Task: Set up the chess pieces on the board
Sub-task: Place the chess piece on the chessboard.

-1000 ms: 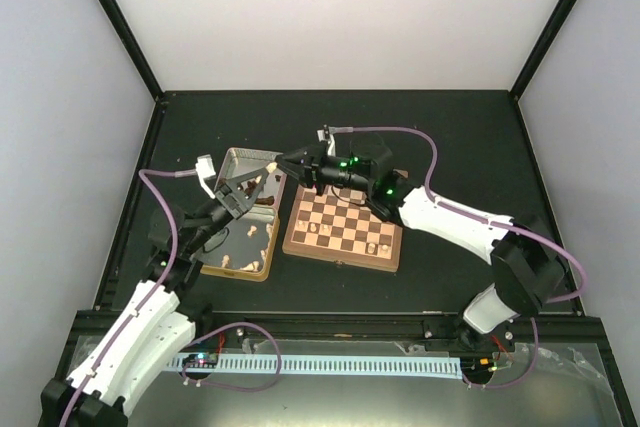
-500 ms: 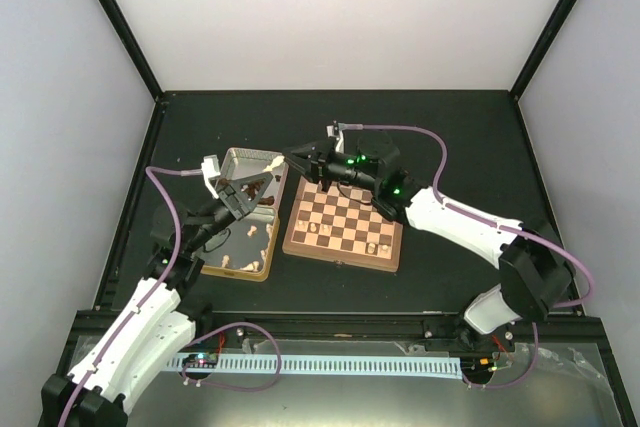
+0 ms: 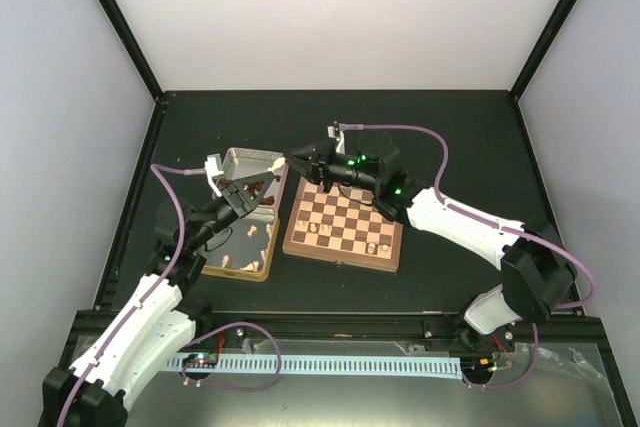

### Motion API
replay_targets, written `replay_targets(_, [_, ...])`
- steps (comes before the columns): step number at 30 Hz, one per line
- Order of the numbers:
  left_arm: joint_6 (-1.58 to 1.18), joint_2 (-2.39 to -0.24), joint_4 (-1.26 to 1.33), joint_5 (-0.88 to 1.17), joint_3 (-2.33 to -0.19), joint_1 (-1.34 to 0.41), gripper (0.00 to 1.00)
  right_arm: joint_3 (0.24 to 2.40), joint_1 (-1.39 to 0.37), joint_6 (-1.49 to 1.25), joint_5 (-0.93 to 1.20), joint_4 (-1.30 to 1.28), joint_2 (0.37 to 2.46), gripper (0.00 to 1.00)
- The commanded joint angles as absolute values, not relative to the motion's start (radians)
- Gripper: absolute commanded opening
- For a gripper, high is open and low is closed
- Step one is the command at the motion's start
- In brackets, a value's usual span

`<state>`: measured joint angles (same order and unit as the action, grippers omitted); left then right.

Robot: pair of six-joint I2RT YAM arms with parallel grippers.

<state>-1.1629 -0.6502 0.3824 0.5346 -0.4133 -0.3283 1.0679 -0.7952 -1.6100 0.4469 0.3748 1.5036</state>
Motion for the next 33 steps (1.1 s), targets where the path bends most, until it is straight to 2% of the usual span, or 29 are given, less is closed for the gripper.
replay_targets(1, [-1.147,-0.656,0.394,0.517,-0.440,-0.323,0.23,1.055,-0.790,-1.587,0.444,0.379,1.467,0.11])
replay_targets(7, [-1.080,-0.644,0.320,0.517,-0.463,-0.322,0.09,1.040,-0.791,-1.569,0.453,0.356,1.455,0.11])
replay_targets(11, [-1.050,-0.623,0.274,0.507,-0.463,-0.323,0.04,1.032,-0.790,-1.537,0.434,0.327,1.441,0.11])
replay_targets(14, [-1.002,-0.609,0.195,0.505,-0.474,-0.323,0.04,1.036,-0.787,-1.474,0.389,0.265,1.419,0.10])
replay_targets(18, [-0.842,-0.611,-0.056,0.500,-0.548,-0.324,0.03,1.035,-0.770,-1.323,0.252,0.107,1.348,0.11])
replay_targets(25, [-0.586,-0.771,-0.457,0.483,-0.703,-0.352,0.04,0.989,-0.768,-1.086,-0.047,-0.156,1.206,0.11])
replay_targets(33, [-0.457,-1.057,-0.671,0.291,-0.893,-0.610,0.03,0.842,-0.764,-1.013,-0.350,-0.355,1.032,0.11])
